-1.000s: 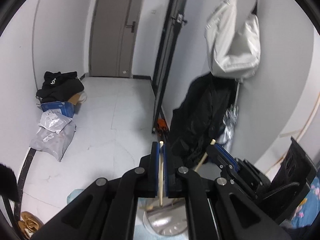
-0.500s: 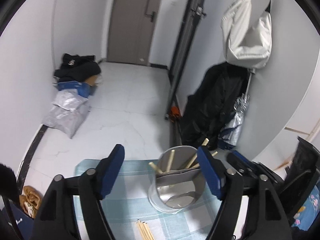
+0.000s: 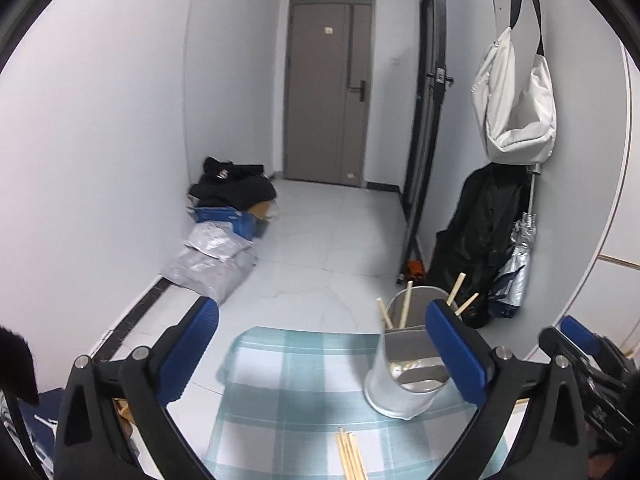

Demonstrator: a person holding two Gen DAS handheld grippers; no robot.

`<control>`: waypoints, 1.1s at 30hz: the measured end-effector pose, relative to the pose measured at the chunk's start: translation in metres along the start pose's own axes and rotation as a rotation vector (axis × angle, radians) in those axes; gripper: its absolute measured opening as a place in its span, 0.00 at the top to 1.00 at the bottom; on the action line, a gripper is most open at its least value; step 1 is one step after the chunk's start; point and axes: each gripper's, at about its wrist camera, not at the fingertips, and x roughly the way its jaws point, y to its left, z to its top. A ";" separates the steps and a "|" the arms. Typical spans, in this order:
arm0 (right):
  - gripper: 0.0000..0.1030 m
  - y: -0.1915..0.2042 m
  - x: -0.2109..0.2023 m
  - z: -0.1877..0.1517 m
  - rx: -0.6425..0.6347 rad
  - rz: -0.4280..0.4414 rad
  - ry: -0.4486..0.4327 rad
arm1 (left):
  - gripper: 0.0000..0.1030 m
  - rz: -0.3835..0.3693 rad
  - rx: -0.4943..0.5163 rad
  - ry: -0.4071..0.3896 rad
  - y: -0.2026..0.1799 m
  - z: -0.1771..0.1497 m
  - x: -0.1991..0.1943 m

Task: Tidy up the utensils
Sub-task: 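Raise both grippers away from the utensil holder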

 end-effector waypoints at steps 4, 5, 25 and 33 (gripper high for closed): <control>0.24 0.013 -0.011 -0.016 -0.053 -0.005 -0.015 | 0.01 0.034 -0.021 -0.007 0.005 -0.013 -0.002; 0.24 0.016 -0.013 -0.021 -0.062 -0.011 -0.014 | 0.01 0.034 -0.030 0.001 0.007 -0.016 -0.001; 0.10 0.030 0.001 -0.075 -0.130 -0.006 0.056 | 0.01 0.067 -0.086 0.053 0.027 -0.074 0.004; 0.10 0.033 0.021 -0.090 -0.119 0.010 0.160 | 0.01 0.117 -0.096 0.088 0.037 -0.086 0.015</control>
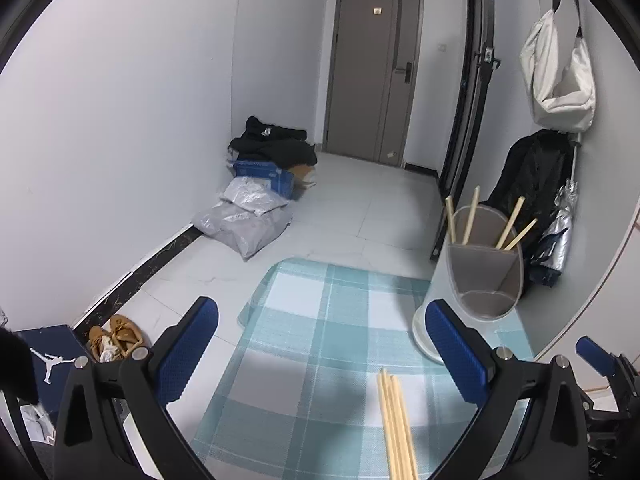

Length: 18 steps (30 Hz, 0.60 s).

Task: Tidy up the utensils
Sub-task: 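Raise both grippers away from the utensil holder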

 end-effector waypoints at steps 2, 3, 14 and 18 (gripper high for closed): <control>0.10 0.006 0.006 -0.003 -0.032 -0.010 0.023 | 0.01 0.014 0.012 0.024 0.003 0.000 0.005; 0.10 0.009 0.010 -0.004 -0.043 -0.015 0.041 | 0.01 0.019 0.014 0.031 0.005 0.000 0.006; 0.17 0.031 0.063 -0.016 -0.126 0.009 0.262 | 0.01 -0.011 -0.039 0.100 0.033 0.007 0.016; 0.23 0.032 0.089 -0.021 -0.122 0.033 0.366 | 0.01 -0.001 -0.094 0.136 0.046 0.007 0.023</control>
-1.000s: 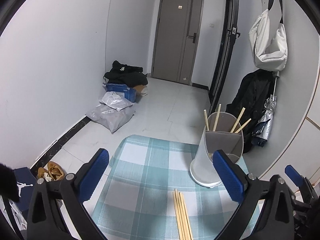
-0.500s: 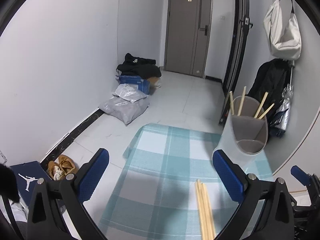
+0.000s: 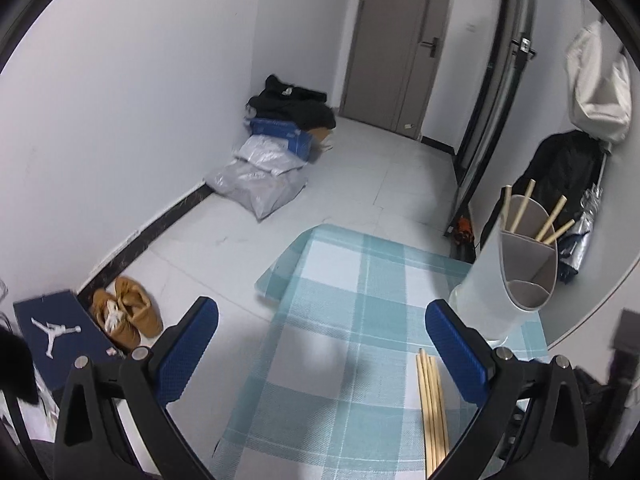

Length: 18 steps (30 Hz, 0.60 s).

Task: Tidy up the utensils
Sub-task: 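Raise both grippers away from the utensil holder, then lower the right gripper onto the chopstick bundle and close on one chopstick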

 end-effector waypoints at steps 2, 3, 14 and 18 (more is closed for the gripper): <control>0.27 0.004 0.014 -0.001 -0.015 -0.002 0.053 | 0.01 0.008 -0.017 -0.010 0.005 0.001 -0.002; 0.31 0.005 0.021 -0.001 -0.020 0.002 0.084 | 0.01 0.024 -0.021 -0.013 0.006 0.002 -0.002; 0.54 0.023 0.051 -0.008 -0.063 -0.007 0.224 | 0.01 0.004 -0.049 0.004 0.012 0.000 0.000; 0.62 0.019 0.054 -0.009 -0.040 -0.003 0.249 | 0.01 -0.003 -0.065 0.008 0.016 0.002 0.002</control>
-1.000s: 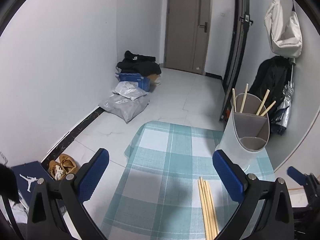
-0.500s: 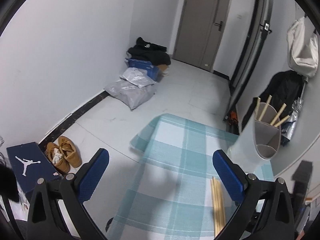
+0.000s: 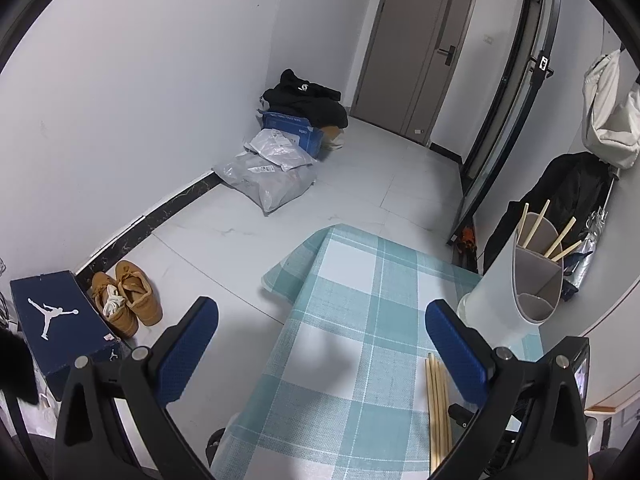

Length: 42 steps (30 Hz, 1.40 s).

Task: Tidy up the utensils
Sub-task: 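Lower the right gripper onto the chopstick bundle and close on one chopstick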

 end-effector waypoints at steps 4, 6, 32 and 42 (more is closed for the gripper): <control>0.62 0.001 0.000 0.002 -0.012 0.000 0.006 | 0.01 0.008 0.001 0.009 0.002 0.000 0.001; 0.62 0.003 0.001 0.004 -0.027 0.005 0.009 | 0.01 -0.002 -0.006 0.018 0.003 -0.001 0.002; 0.90 0.023 0.005 0.014 -0.100 0.027 0.059 | 0.01 -0.046 -0.035 0.104 0.001 -0.003 0.013; 0.95 0.031 0.011 0.012 -0.132 -0.002 0.087 | 0.01 -0.059 -0.070 0.135 0.008 -0.003 0.016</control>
